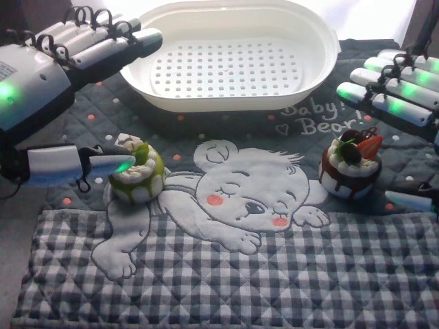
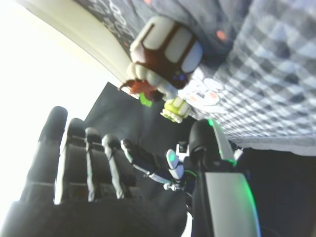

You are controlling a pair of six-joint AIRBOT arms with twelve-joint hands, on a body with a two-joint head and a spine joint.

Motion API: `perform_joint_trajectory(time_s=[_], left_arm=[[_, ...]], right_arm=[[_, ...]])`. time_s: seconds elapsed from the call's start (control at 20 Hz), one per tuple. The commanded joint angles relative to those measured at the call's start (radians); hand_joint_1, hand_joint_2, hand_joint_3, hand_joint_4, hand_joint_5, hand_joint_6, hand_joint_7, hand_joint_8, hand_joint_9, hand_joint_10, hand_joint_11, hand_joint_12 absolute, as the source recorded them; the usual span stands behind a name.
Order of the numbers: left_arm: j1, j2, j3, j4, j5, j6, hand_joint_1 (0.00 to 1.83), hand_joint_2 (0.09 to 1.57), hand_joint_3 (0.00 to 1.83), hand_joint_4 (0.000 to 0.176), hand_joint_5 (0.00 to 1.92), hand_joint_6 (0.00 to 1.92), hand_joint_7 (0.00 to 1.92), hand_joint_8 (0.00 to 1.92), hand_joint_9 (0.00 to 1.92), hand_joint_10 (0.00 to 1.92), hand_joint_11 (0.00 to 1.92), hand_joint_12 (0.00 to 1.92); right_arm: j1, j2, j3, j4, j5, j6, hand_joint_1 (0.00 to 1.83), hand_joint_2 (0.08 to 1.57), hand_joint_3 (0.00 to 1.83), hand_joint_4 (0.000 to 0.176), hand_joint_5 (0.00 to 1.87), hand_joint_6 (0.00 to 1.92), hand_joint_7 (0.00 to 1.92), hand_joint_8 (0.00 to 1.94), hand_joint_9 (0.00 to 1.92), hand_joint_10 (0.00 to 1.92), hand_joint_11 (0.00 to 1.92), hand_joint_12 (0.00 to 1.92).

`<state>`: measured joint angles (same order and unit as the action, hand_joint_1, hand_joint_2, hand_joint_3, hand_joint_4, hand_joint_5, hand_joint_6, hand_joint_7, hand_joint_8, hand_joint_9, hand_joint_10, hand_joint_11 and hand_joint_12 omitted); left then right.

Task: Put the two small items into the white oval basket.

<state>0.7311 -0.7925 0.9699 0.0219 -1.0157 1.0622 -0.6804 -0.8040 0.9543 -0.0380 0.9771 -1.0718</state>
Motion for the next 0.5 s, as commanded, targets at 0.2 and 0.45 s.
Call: perform_joint_trajectory(time_s=[0.2, 0.45], left_arm=[[-0.015, 0.009, -0.008, -0.021, -0.119, 0.014, 0.68, 1.1, 0.0, 0.031, 0.04, 0.0, 0.04, 0.0, 0.06, 0.01, 0.0, 0.78], [-0.044, -0.059, 0.035, -0.02, 0.019, 0.014, 0.7, 1.13, 0.0, 0.046, 0.06, 0.0, 0.0, 0.0, 0.0, 0.0, 0.0, 0.33]], right_arm=[[0.009, 0.009, 0.001, 0.02, 0.118, -0.002, 0.64, 1.17, 0.01, 0.014, 0.0, 0.0, 0.0, 0.0, 0.0, 0.0, 0.0, 0.0], [0.009, -0.025, 0.027, 0.032, 0.093, -0.002, 0.63, 1.15, 0.0, 0.03, 0.0, 0.0, 0.0, 0.0, 0.0, 0.0, 0.0, 0.0]])
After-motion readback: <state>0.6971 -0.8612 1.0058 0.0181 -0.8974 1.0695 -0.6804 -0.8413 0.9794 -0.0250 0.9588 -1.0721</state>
